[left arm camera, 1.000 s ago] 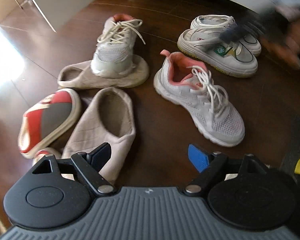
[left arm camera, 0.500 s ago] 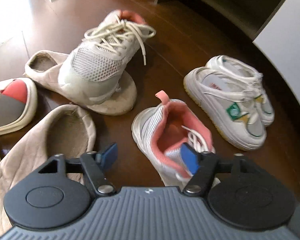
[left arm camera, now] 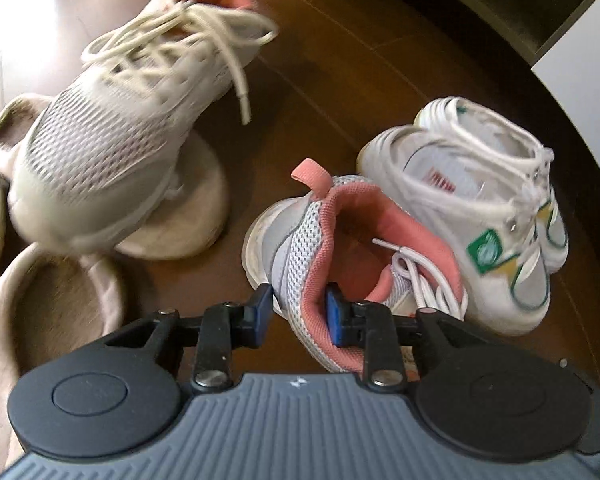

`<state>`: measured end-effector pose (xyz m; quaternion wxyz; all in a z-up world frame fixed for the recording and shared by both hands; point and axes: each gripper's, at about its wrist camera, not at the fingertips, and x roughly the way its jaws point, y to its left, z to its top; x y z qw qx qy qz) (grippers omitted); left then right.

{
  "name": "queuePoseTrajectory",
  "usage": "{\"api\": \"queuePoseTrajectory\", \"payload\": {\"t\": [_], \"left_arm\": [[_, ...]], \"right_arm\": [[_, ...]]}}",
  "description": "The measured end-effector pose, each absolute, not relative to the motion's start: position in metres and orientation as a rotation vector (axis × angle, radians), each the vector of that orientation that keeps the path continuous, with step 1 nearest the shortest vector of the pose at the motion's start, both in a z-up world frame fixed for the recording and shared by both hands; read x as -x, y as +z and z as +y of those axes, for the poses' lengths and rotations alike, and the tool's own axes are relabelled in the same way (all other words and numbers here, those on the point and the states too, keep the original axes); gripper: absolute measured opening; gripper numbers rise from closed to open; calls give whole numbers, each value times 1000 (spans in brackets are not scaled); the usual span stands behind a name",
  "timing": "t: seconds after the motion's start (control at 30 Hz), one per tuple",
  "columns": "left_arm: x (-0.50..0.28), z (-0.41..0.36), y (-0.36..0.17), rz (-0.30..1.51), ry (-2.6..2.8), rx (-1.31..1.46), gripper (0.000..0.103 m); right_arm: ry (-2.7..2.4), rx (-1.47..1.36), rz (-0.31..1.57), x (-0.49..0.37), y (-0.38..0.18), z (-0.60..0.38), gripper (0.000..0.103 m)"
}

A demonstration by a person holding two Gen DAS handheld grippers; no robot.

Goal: Organize scattered shoes
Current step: 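Grasp the sneaker heel with the left tool while the right tool releases it, then set the grey sneaker beside the white pair and open the left tool, then grasp the second grey pink-lined sneaker collar with the right tool and lift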

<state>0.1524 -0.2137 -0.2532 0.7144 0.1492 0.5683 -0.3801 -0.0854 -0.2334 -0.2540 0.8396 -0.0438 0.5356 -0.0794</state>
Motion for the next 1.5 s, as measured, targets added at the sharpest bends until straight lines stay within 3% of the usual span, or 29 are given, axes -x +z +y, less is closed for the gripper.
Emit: {"api": "queuePoseTrajectory", "payload": {"t": [0.4, 0.7, 0.83, 0.93, 1.03, 1.2, 1.33, 1.5], "left_arm": [[-147, -213, -242, 1247, -839, -377, 39], [-104, -127, -196, 1088, -896, -749, 46], [-101, -128, -218, 1142, -890, -730, 46], [-102, -139, -235, 1121, -869, -730, 46], [-112, -143, -243, 1127, -848, -676, 46], [-123, -144, -247, 1148, -835, -605, 46], [-120, -140, -250, 1150, -844, -614, 46], [-116, -131, -251, 1170, -841, -619, 46]], "right_arm": [[-198, 65, 1193, 83, -247, -254, 75], [-112, -22, 977, 74, -180, -258, 81], [-82, 167, 1007, 47, -193, -225, 80], [-152, 271, 1099, 35, -221, -222, 73], [-171, 186, 1140, 37, -242, -236, 72], [-170, 213, 1102, 35, -260, -242, 82], [-276, 119, 1129, 31, -259, -241, 73], [-350, 68, 1159, 32, -258, -244, 73]]}}
